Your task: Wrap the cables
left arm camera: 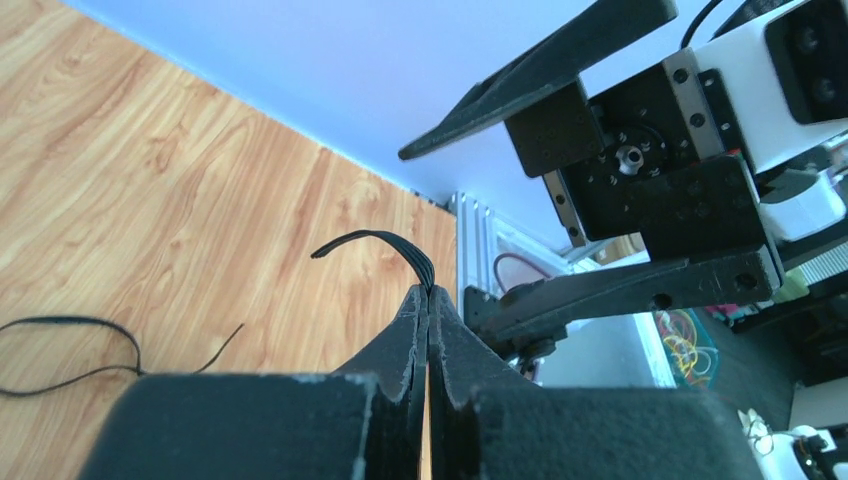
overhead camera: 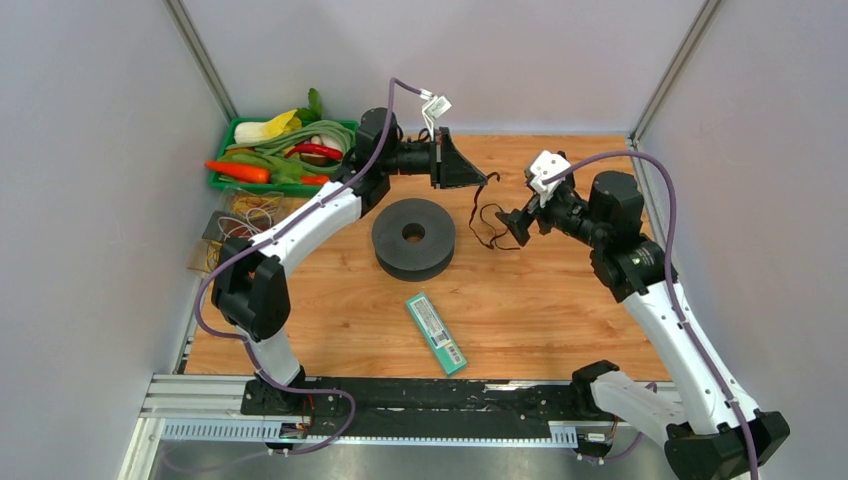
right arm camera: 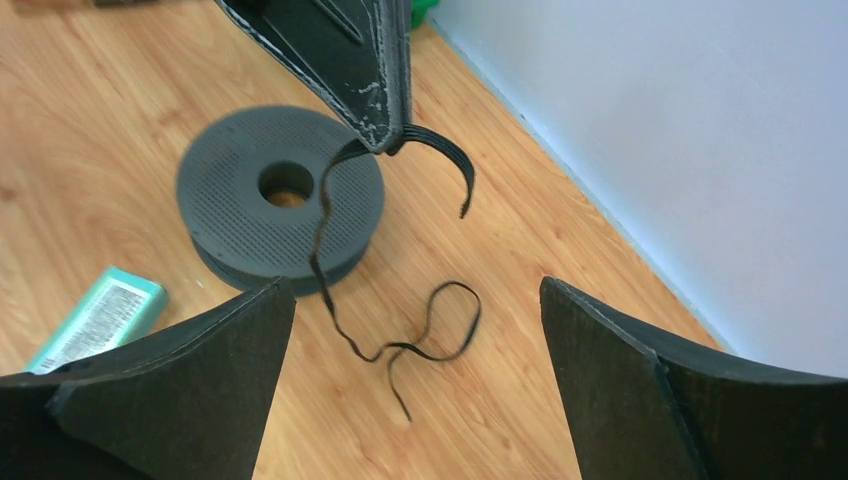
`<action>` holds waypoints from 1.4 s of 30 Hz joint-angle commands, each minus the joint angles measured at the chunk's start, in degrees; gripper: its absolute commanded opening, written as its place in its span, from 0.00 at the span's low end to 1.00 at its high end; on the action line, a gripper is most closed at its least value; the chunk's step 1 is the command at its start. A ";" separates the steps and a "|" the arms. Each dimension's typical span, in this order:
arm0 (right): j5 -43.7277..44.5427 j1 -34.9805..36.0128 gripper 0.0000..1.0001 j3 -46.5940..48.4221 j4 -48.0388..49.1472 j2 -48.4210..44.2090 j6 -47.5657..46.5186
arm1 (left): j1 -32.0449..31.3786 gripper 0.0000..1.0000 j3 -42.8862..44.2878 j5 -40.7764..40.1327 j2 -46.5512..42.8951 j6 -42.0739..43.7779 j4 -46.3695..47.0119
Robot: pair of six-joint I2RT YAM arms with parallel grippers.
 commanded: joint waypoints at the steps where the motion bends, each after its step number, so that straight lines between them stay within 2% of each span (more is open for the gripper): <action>1: -5.97 -0.10 1.00 1.38 6.69 -1.10 11.36 | 0.25 0.00 -2.09 1.74 -3.79 -7.95 13.09; 10: -9.32 -0.19 1.00 3.39 14.09 2.59 15.07 | 0.25 0.00 -3.68 3.41 -3.43 -18.16 25.23; 19: -9.50 -0.01 0.96 3.57 16.64 3.65 11.91 | 0.25 0.00 -6.31 3.23 -5.81 -18.43 25.95; 24: -7.13 -0.01 1.00 1.73 18.39 2.15 9.71 | 0.17 0.00 -7.37 2.97 -6.77 -18.60 26.12; 36: -14.85 1.57 0.98 3.74 15.23 3.91 11.46 | 0.16 0.00 -7.11 1.74 -6.86 -19.39 27.09; 39: -15.38 2.09 0.93 4.71 14.97 4.52 12.17 | 0.16 0.00 -7.19 1.56 -6.95 -19.30 27.18; 42: -15.65 2.36 0.80 5.41 14.62 4.70 13.13 | 0.16 0.00 -7.37 1.03 -7.04 -19.48 27.53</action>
